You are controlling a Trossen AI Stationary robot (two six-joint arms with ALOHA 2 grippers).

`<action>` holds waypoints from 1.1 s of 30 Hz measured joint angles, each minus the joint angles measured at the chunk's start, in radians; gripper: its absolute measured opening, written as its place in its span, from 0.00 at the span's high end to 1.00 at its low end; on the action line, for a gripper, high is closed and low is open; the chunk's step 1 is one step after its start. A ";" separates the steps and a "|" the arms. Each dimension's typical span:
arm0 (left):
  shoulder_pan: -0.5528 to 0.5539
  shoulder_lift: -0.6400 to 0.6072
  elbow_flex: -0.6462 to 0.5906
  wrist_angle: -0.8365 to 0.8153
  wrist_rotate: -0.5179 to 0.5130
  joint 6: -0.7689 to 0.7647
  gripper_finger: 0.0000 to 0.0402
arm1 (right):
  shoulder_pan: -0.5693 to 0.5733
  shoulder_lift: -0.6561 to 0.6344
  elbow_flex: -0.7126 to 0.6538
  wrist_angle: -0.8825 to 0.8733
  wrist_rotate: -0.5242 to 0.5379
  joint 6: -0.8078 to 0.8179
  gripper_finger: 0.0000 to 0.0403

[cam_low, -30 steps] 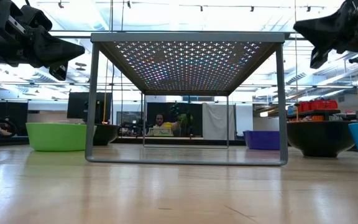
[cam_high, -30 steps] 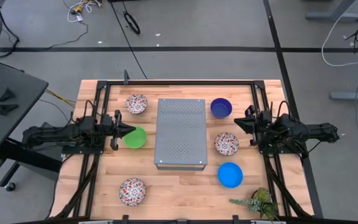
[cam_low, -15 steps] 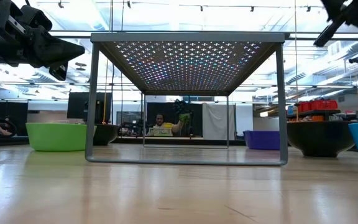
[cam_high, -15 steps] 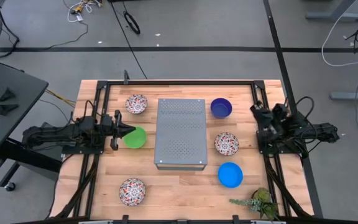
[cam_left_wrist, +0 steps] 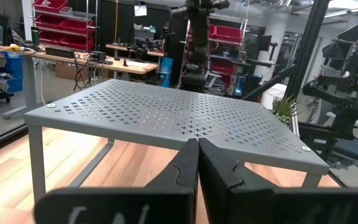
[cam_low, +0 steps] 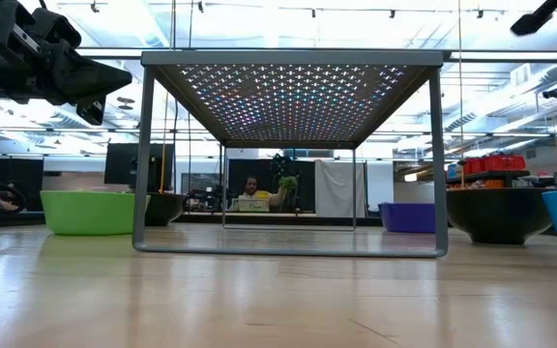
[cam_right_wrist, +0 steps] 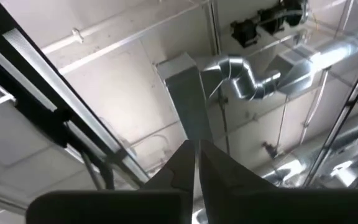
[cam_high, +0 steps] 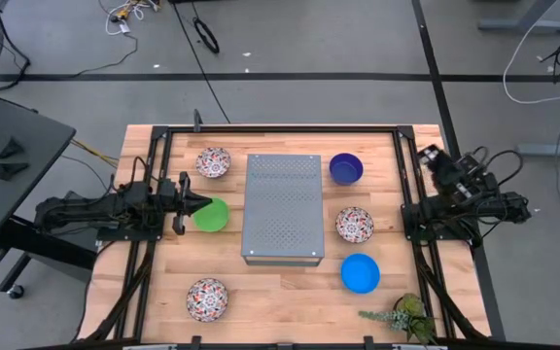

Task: Pick & Place Mini bowls
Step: Put the dark blue bowl on the shelf

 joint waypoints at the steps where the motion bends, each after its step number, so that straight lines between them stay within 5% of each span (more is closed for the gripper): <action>1: 0.000 0.000 0.000 0.000 0.000 0.000 0.97 | 0.000 0.005 0.022 -0.013 0.001 -0.027 0.93; 33: 0.000 0.000 0.000 0.000 0.000 0.000 0.97 | 0.000 0.515 0.966 -0.294 0.001 -0.198 0.93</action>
